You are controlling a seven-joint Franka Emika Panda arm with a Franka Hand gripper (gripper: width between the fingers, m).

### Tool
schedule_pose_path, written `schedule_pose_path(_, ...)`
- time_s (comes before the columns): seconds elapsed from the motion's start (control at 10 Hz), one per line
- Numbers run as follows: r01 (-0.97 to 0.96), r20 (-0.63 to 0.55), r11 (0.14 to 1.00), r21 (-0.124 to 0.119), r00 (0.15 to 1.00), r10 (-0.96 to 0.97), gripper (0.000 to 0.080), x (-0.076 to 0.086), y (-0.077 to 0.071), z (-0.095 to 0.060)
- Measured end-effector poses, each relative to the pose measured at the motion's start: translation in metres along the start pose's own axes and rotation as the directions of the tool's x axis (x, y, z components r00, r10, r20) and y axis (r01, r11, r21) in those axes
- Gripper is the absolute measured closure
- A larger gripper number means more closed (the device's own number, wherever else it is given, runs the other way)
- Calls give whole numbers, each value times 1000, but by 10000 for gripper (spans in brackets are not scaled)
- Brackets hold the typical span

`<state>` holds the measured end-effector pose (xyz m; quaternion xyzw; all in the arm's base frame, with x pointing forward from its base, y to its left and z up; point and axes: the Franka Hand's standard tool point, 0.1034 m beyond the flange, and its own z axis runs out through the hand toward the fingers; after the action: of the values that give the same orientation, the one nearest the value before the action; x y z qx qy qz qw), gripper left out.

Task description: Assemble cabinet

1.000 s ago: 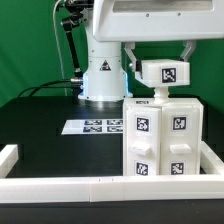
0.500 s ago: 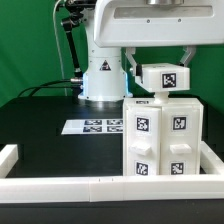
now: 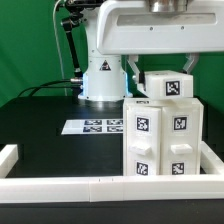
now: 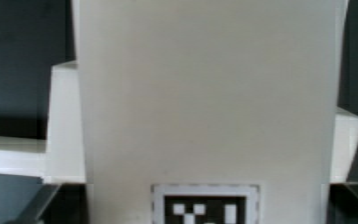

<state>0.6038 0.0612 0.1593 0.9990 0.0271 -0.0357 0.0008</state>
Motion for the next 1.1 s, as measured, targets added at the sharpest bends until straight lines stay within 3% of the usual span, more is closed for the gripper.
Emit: schedule_pose_path(1.1, -17, -36, 1000, 0, 999, 17, 239, 6, 0, 0)
